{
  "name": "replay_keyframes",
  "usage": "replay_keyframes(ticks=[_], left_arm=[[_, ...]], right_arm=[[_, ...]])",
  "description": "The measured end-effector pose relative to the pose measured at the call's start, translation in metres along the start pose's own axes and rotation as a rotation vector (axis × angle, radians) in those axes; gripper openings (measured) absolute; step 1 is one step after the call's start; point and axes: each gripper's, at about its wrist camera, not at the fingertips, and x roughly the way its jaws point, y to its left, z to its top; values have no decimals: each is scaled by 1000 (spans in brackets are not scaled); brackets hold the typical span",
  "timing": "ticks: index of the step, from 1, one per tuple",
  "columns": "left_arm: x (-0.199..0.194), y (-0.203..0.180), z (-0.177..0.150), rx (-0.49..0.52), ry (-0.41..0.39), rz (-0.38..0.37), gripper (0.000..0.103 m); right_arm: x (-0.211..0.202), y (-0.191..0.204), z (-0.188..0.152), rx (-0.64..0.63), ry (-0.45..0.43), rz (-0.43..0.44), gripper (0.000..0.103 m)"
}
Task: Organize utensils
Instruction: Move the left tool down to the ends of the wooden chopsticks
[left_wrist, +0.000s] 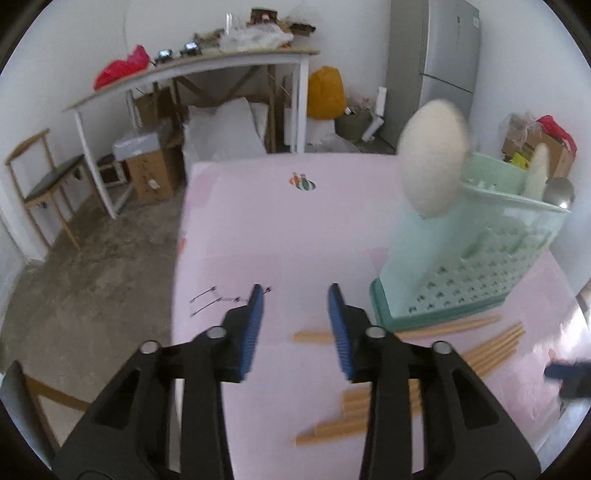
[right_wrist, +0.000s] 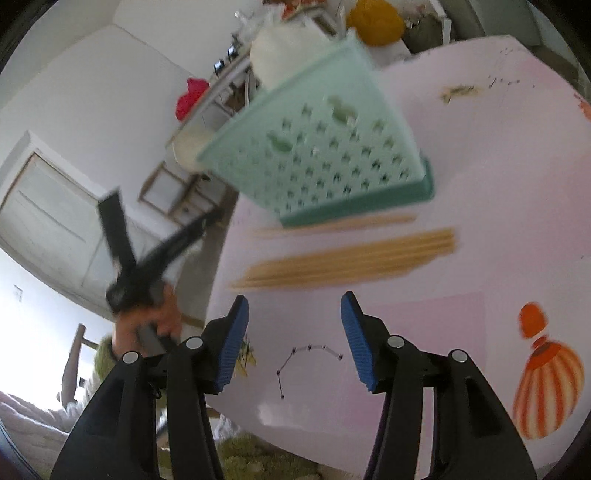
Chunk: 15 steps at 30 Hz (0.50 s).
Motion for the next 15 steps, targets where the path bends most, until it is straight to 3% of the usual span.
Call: replay_keyframes(ticks=[7,15], left_arm=[[56,-14,1,105,140,-37,10],[55,-27,-14,161,197,-53,6]], right_arm=[[13,8,-1,-1,32,-22,51],[11,3,0,19,48,-27,51]])
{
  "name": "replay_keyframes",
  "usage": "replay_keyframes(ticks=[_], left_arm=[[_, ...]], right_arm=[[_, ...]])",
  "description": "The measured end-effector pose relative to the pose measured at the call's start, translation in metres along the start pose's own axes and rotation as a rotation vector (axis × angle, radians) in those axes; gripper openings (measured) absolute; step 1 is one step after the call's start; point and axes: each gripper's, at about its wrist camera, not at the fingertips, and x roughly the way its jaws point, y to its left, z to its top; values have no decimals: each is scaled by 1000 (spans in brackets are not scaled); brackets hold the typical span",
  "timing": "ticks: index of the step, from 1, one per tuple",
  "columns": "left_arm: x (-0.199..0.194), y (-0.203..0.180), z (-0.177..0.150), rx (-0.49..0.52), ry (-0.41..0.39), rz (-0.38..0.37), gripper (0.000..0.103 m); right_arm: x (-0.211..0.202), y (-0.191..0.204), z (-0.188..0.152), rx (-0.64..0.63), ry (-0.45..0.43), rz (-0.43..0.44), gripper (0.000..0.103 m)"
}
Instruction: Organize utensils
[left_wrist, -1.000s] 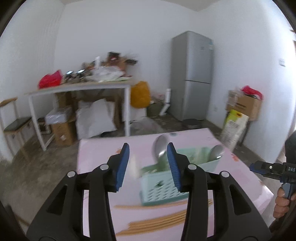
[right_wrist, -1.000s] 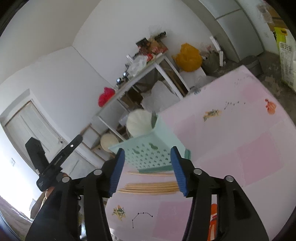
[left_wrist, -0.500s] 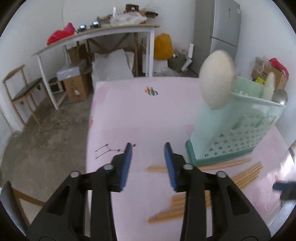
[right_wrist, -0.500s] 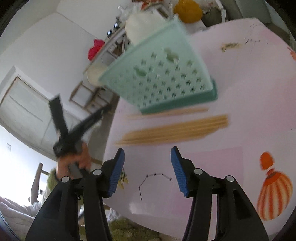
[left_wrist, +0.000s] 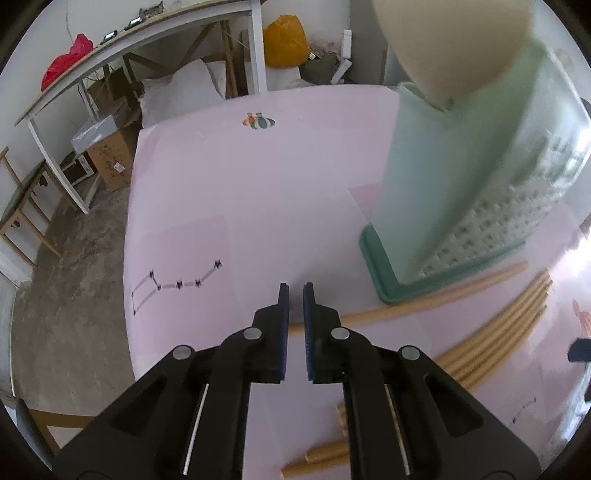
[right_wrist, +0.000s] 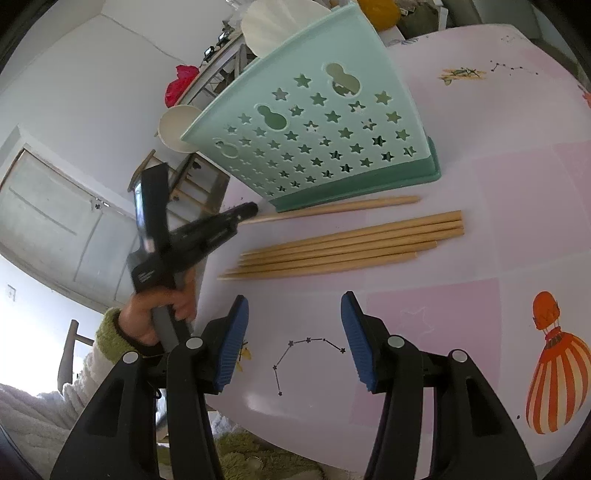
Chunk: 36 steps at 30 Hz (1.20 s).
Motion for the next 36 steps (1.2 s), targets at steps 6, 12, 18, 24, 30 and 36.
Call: replay_keyframes(ticks=[6,12,18,24,30,36], left_arm=[[-14,-8,-13,35,34,-32,6],[-27,-17,-29,33,45,-53,6],[-39,-25,-47,15,50,-76,6],[-56,-38,-69,24,58,-109,6],[-66,-48,-81,6,63,-145,6],[-74,-56,-92,-11,50,-146,6]], right_arm=[[-1,-4,3,10,11,6,51],[2,-7,0,31,24,-7,51],[6,-8,0,52,41,-32,51],[14,-10,-4,78,60,-44,51],[17,-14,-9,104,72,-53,51],[20,-18,-11,118,74,-61,54]])
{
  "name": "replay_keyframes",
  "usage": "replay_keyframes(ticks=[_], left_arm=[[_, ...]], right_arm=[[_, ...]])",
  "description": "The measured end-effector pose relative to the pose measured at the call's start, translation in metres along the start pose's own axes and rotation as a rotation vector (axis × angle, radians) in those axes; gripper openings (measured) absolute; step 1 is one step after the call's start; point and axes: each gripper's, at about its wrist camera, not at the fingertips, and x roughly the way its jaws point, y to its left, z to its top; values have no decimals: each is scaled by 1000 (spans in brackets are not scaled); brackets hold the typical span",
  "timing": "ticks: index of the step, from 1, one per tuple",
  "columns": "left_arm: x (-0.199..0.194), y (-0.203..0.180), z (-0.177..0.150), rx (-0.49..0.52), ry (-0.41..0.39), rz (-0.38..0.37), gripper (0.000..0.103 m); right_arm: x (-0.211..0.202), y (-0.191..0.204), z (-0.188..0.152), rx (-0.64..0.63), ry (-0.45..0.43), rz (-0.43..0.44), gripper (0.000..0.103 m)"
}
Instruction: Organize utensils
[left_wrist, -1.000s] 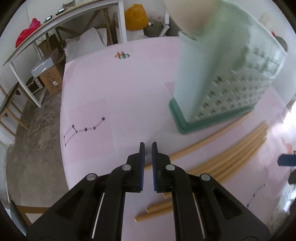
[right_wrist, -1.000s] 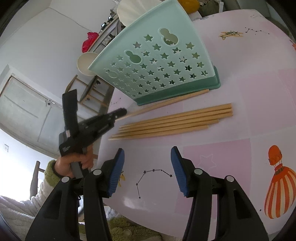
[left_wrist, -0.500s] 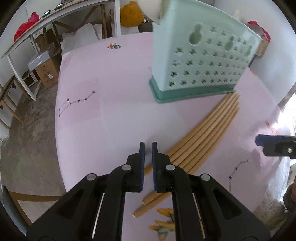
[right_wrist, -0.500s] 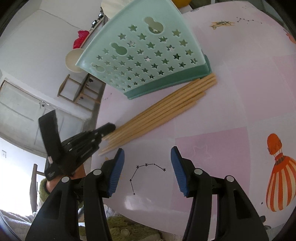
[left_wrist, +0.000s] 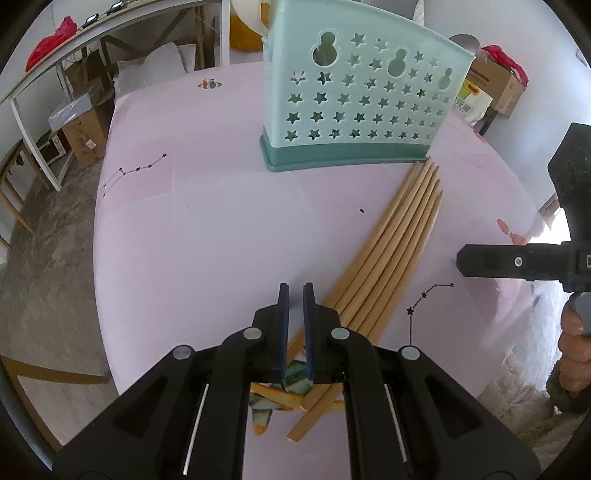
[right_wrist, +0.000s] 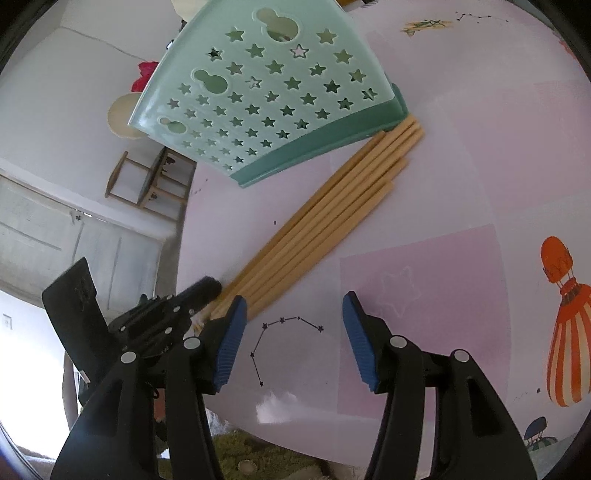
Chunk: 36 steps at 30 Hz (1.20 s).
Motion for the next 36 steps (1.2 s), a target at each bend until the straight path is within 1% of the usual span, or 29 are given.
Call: replay_keyframes(ticks=[4,9,15,20,36], left_arm=[[-1,2,1,-22,0,-8,6],[-2,3,0,-29,0,-12,6],[-2,3,-1,-33,-4,-11,6],[-2,3,-1,-40,-7,-9,6],[-2,4,-1,-48,-14,-10,6]], right_arm=[[3,4,1,-9,2,-4,59],[7,9,1,-18,-5,0,67],[10,12,0,-20,-8,7,70],[10,11,0,-9,-10,24,73],[8,10,1,-5,-12,28,74]])
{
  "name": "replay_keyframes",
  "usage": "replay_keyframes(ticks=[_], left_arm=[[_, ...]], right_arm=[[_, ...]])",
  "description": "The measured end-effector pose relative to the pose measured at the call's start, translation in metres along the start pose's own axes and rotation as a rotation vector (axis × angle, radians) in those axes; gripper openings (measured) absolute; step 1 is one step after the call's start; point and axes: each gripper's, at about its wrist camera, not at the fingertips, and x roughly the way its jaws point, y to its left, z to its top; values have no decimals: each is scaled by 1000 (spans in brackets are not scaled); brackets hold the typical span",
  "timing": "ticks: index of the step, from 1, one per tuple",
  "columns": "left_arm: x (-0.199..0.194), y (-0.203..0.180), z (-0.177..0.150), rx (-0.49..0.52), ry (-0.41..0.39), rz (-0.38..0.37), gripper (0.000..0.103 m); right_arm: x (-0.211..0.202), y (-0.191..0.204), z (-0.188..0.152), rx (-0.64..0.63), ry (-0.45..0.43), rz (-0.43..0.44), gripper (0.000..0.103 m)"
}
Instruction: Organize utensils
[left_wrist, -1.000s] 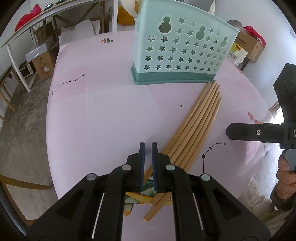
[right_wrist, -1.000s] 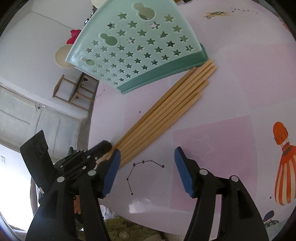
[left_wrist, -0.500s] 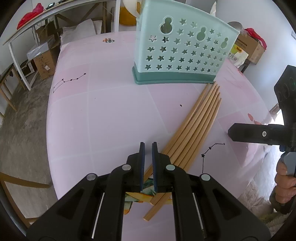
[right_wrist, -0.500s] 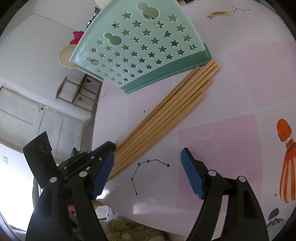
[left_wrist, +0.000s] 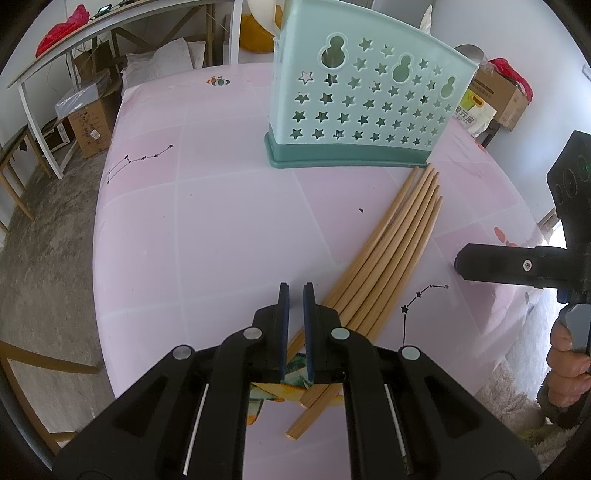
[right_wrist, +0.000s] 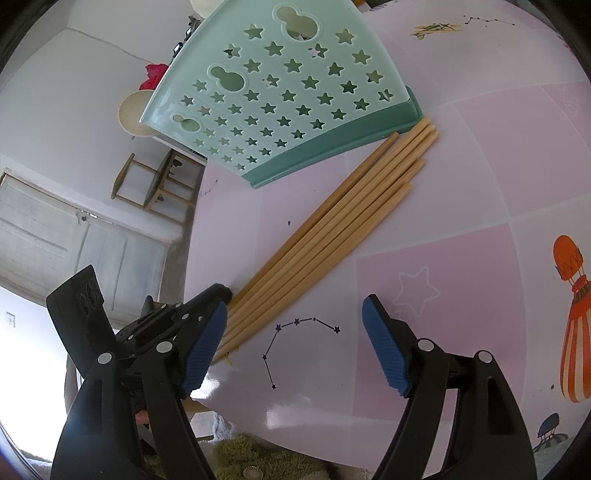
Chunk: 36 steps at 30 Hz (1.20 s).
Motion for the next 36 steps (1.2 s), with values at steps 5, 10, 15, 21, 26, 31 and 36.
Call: replay_keyframes(ticks=[5,10,15,21,26,31,36], left_arm=[[0,0,-1,-6,-4,-3,6],[0,0,-1,-10,-5,-7,6],[-1,1,-1,-14,-6,-10,6],[-1,1,-1,-22,-8,-9,6],[-1,1,-1,-32,-12,-14,6],[-1,2,-1,-31,-12,-15,6],[0,1,-1,-30,-10,-11,6]], right_arm=[[-1,-1,0,8,-4,3,74],[0,-2,0,13,-5,-1,74],[-1,-1,-1,19,-10,-1,74],[-1,2,0,-10,2,-12,74],[-19,9,10,-52,-62,-24,74],[-28,25,24,-112,-104,-11,72],[-21,38,40,-158,-109,-14,61]])
